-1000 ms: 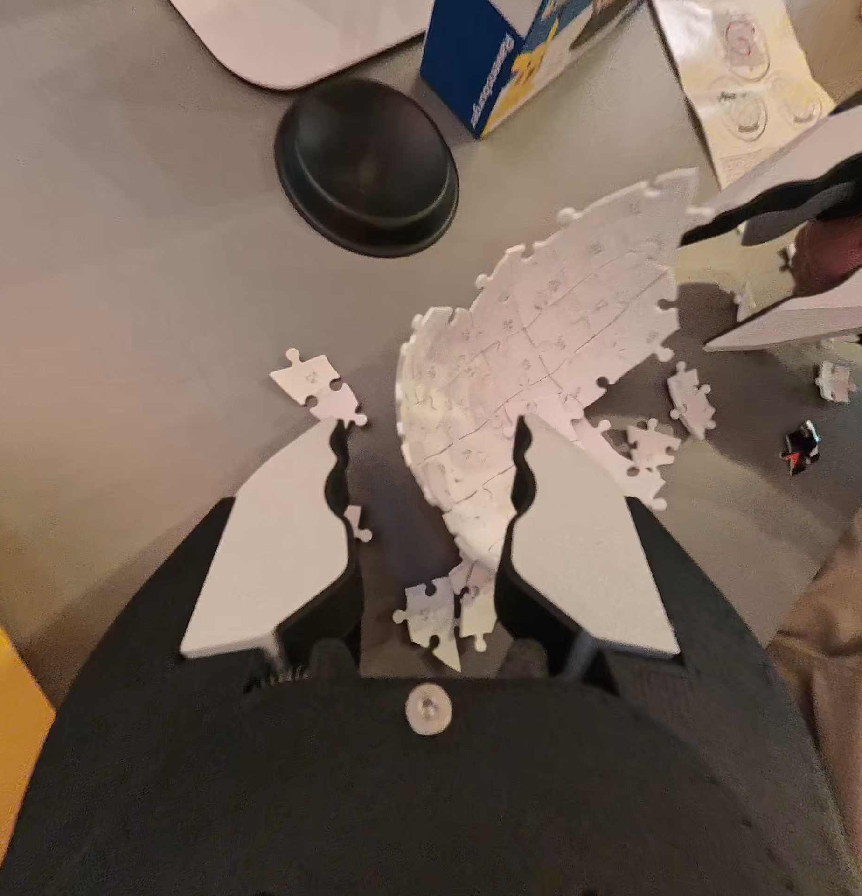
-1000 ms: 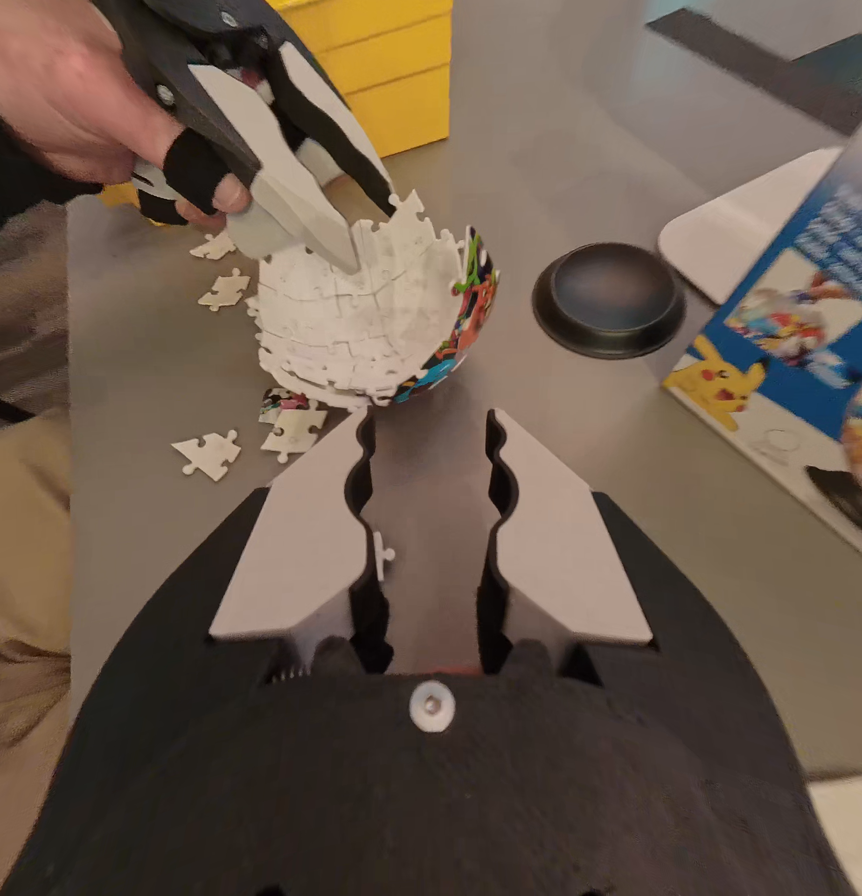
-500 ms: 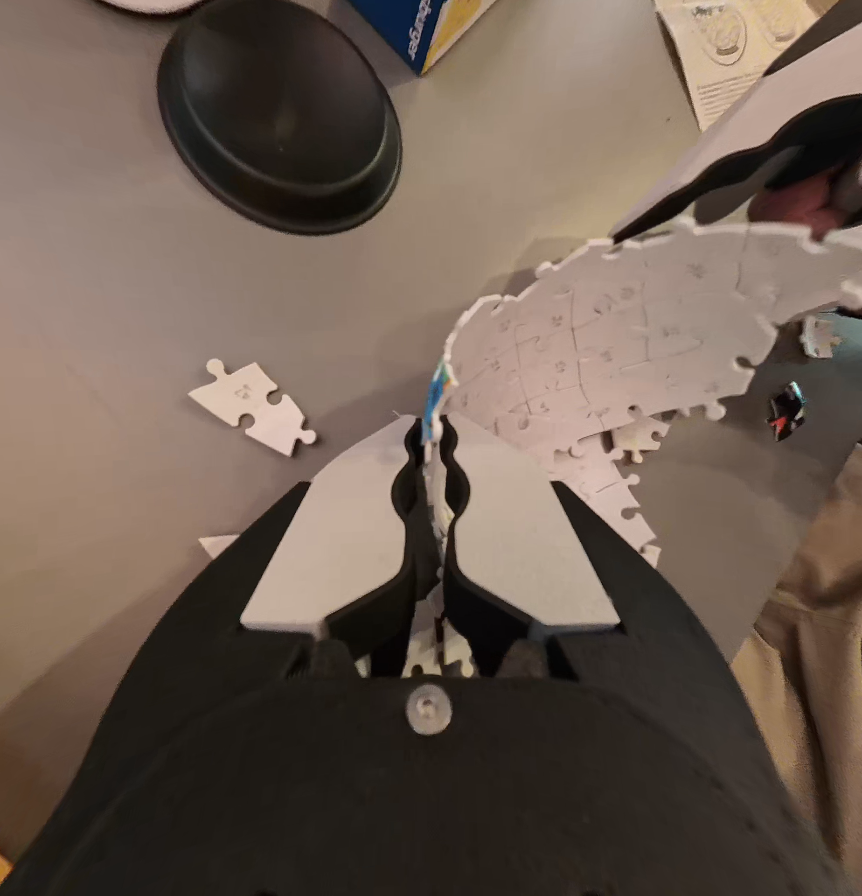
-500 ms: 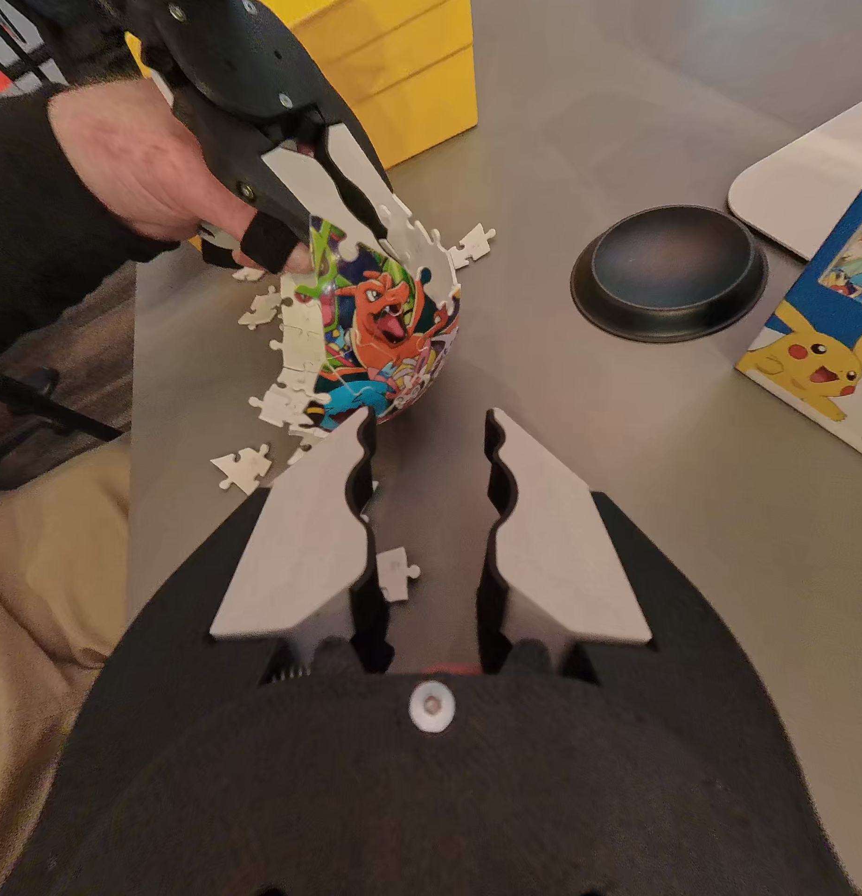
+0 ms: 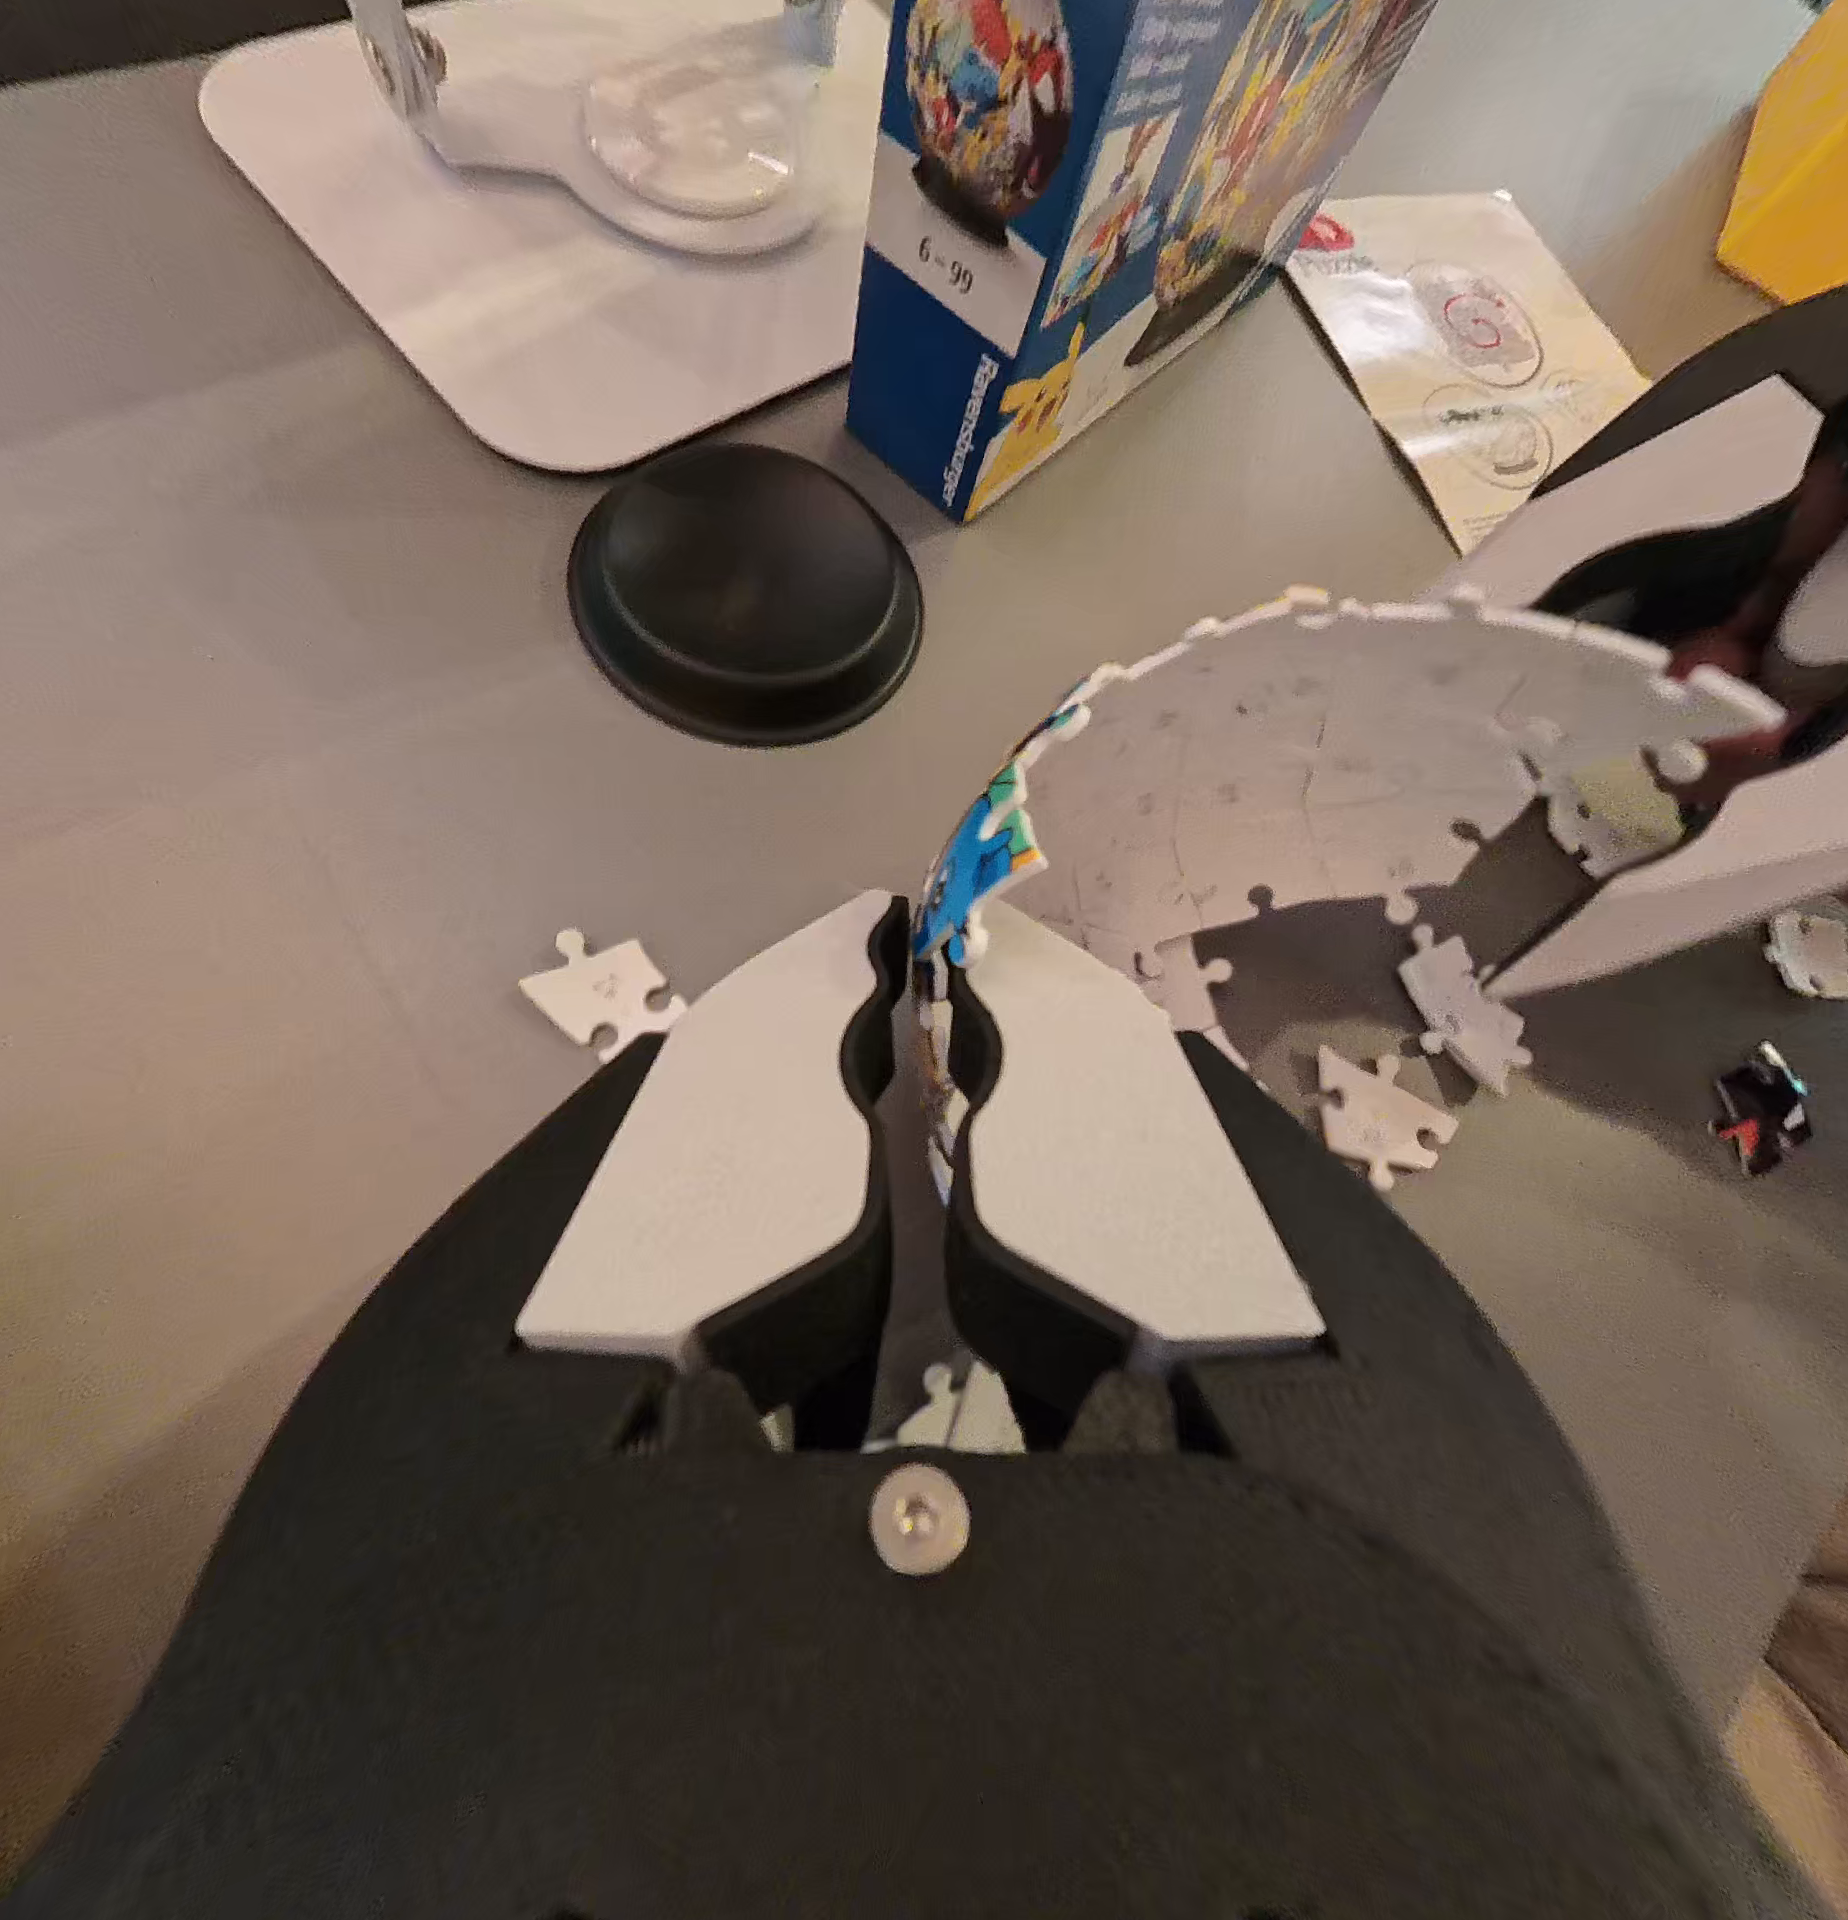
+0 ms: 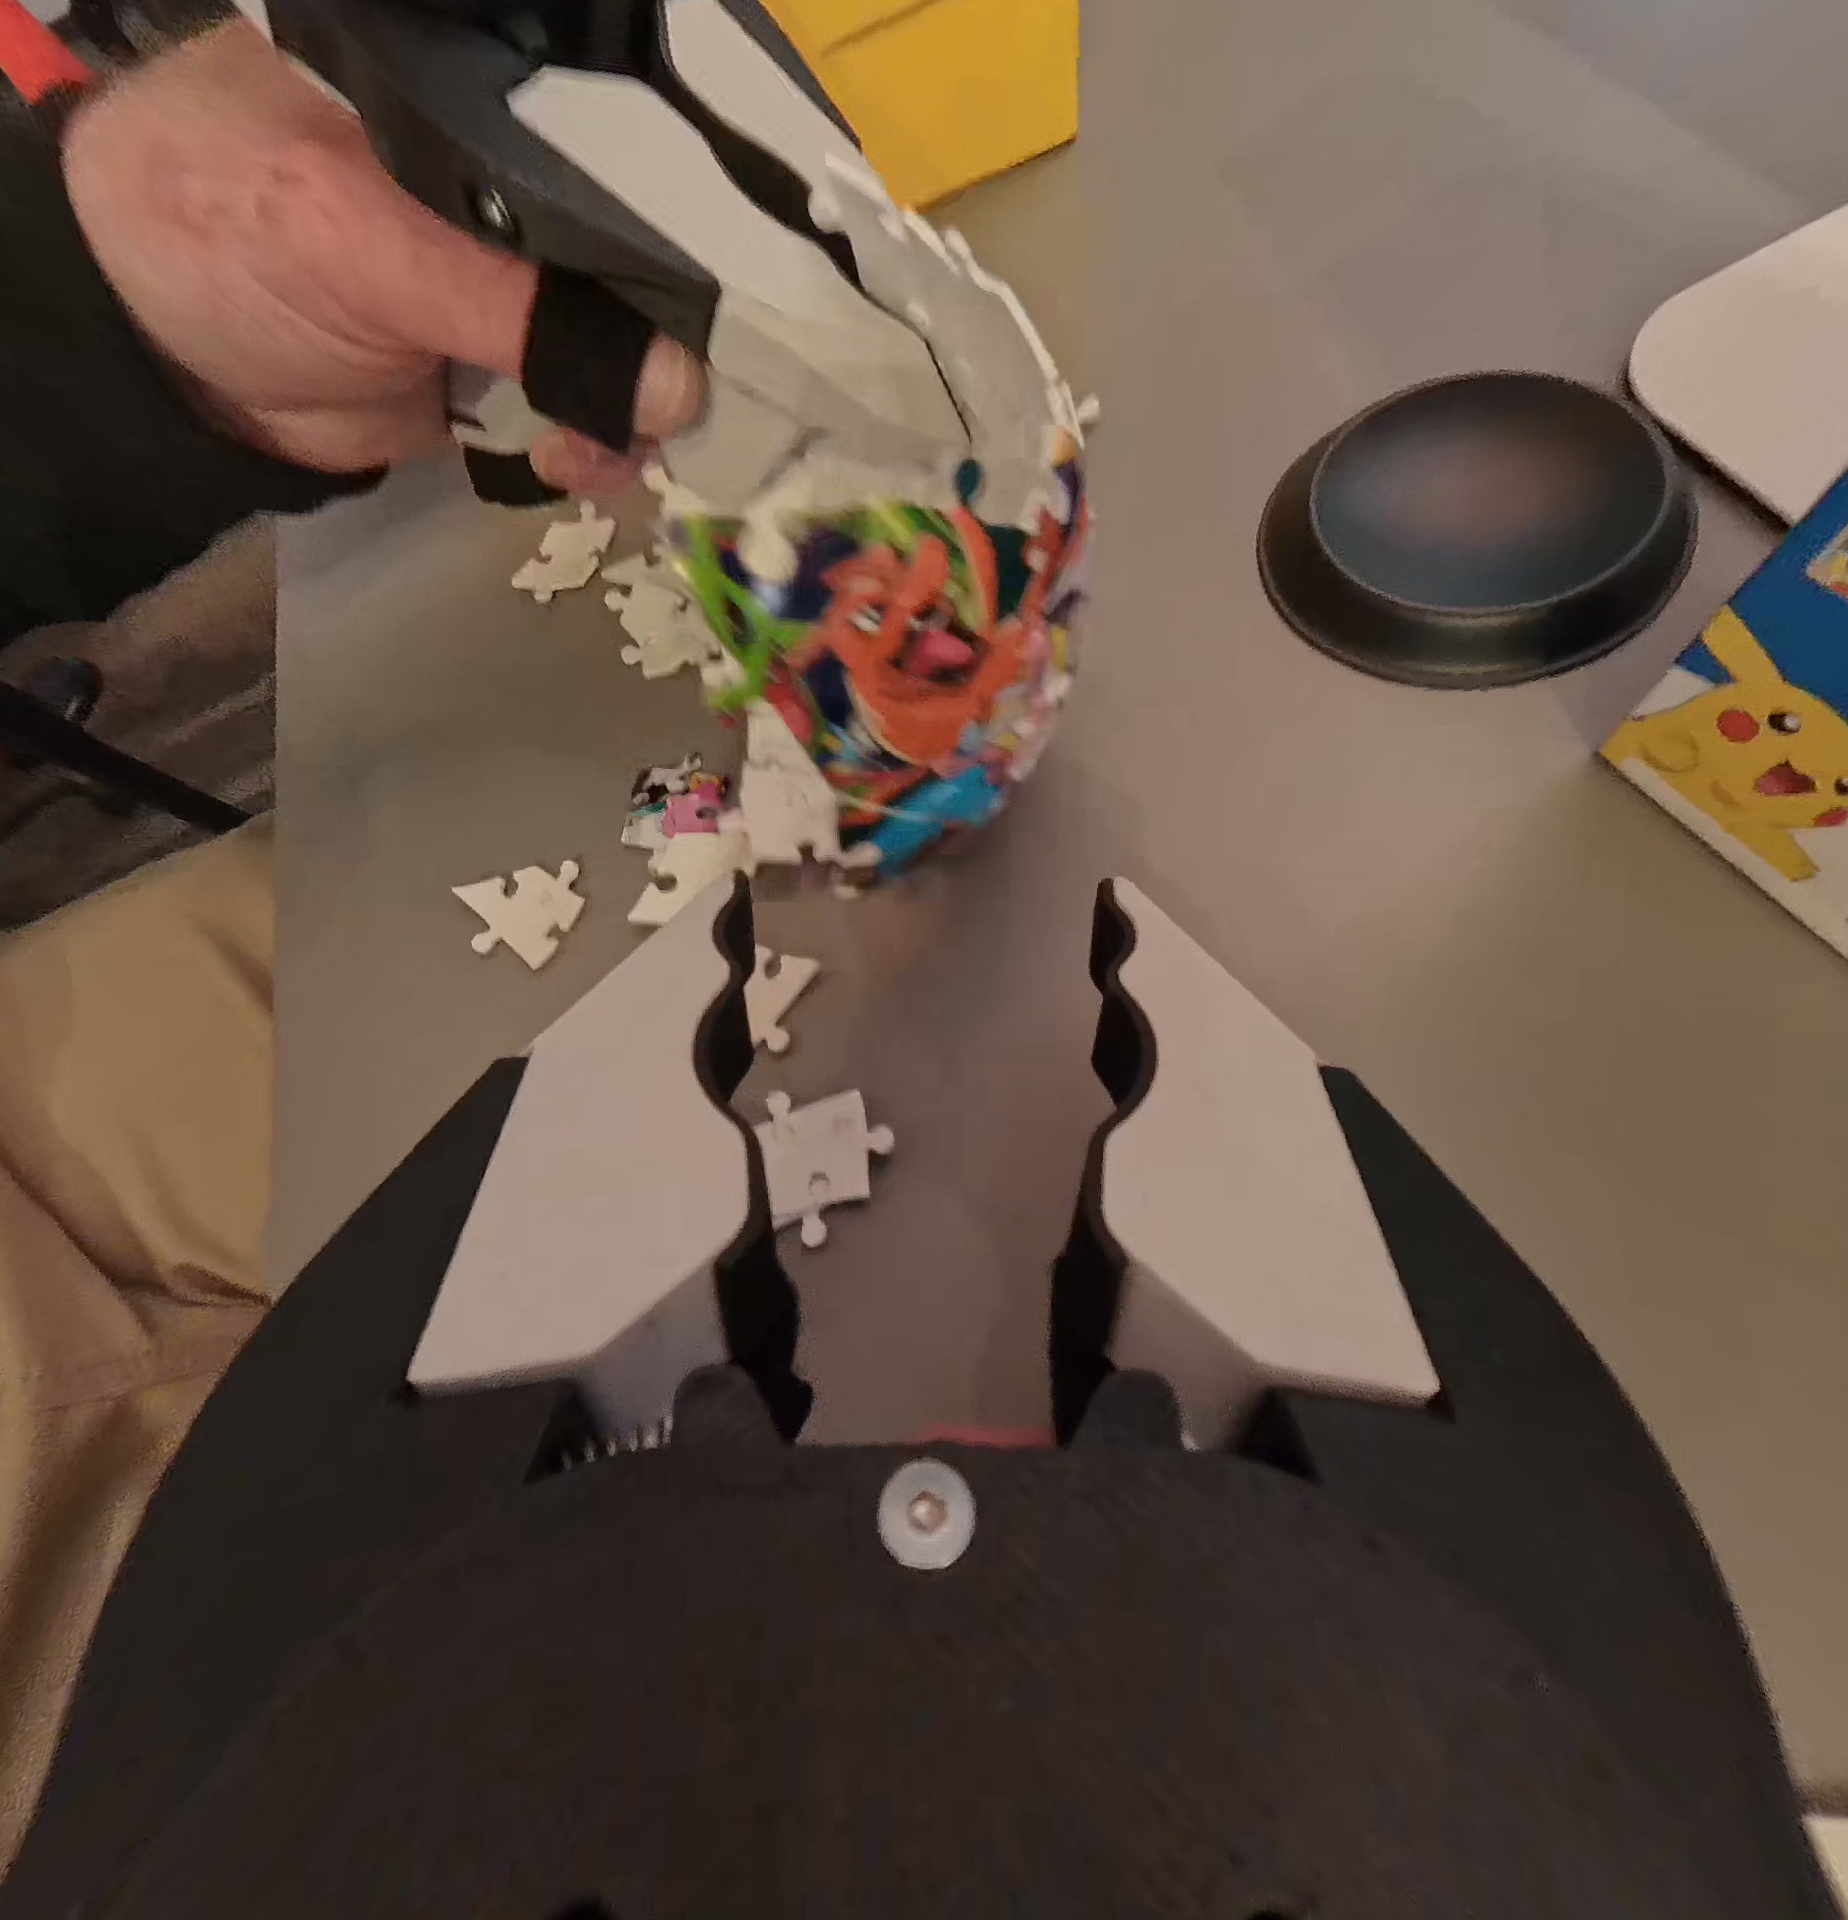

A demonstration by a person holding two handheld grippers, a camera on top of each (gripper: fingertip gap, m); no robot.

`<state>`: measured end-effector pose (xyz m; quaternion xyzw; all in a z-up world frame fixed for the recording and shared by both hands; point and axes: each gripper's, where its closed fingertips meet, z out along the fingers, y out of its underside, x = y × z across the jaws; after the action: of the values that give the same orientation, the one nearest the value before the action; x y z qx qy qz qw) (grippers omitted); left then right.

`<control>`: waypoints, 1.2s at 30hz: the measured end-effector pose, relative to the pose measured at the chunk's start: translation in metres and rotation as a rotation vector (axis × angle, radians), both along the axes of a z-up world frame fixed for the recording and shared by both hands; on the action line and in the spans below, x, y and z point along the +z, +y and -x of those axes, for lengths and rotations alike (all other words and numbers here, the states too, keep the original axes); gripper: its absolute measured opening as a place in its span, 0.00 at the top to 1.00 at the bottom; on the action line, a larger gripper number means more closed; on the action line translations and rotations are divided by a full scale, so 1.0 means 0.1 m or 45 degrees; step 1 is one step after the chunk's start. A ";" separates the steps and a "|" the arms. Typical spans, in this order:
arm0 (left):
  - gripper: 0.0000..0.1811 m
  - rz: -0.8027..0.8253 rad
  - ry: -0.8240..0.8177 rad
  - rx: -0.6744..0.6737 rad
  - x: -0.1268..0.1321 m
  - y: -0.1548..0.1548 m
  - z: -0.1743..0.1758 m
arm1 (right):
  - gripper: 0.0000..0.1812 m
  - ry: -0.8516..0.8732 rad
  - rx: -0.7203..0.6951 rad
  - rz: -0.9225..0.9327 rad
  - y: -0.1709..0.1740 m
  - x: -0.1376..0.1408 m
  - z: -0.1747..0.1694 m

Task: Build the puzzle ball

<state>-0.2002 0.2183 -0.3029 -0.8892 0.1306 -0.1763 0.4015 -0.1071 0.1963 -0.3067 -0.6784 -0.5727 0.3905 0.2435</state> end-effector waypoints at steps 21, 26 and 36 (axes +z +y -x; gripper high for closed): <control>0.86 -0.210 -0.021 -0.109 0.11 0.03 -0.41 | 1.00 0.130 -0.302 -0.318 0.37 0.16 0.03; 0.80 -0.141 -0.060 -0.227 0.13 -0.09 -0.50 | 1.00 0.137 -0.334 -0.319 0.42 0.16 0.00; 0.77 0.152 0.149 -0.360 -0.28 -0.31 -0.51 | 1.00 0.215 -0.370 -0.457 0.46 0.34 -0.03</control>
<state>-0.1489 0.1874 -0.3305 -0.8931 0.2669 -0.1863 0.3106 -0.1043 0.2421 -0.2729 -0.6644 -0.5070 0.2988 0.4607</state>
